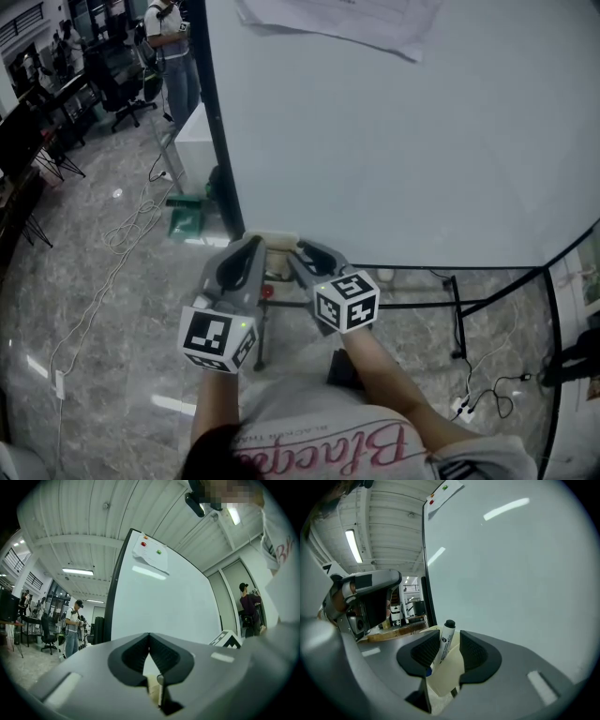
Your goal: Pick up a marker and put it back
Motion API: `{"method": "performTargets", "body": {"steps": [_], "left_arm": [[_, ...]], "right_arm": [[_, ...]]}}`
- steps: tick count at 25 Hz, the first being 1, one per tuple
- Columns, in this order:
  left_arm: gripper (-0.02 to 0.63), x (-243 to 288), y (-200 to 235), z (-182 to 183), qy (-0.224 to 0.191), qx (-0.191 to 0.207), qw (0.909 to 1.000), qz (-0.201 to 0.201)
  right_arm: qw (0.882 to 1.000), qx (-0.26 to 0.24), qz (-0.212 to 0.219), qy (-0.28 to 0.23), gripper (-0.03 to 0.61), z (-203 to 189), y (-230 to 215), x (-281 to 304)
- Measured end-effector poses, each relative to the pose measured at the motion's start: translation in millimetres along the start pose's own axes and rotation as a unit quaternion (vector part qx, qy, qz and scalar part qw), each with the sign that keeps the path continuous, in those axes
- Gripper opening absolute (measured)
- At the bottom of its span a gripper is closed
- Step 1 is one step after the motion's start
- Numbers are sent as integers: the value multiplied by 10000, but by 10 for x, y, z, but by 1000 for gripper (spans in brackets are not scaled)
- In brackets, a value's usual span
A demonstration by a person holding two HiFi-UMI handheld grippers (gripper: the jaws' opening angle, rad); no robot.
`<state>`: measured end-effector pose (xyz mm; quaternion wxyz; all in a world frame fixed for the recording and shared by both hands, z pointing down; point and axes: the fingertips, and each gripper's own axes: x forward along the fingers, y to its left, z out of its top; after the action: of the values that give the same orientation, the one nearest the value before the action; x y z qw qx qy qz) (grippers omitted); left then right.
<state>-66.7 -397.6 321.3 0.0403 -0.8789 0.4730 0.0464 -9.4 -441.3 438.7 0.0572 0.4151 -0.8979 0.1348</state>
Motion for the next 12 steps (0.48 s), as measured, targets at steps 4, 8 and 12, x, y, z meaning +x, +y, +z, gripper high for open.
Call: {"method": "performTargets", "body": {"steps": [4,8,12], "left_arm": [[-2,-1,10,5,-22,-65,10000,21],[-2,-12,15,1,-28,-88,10000,15],[-2,0,-23,0,-22,-101,9999,-60]], "right_arm": [[9995,-36,29,-302,129,104,-7,-81],[9969,-340,10,-704,100,378,71,-305],[9942,-679,-62,-828,72,569,162,-511]]}}
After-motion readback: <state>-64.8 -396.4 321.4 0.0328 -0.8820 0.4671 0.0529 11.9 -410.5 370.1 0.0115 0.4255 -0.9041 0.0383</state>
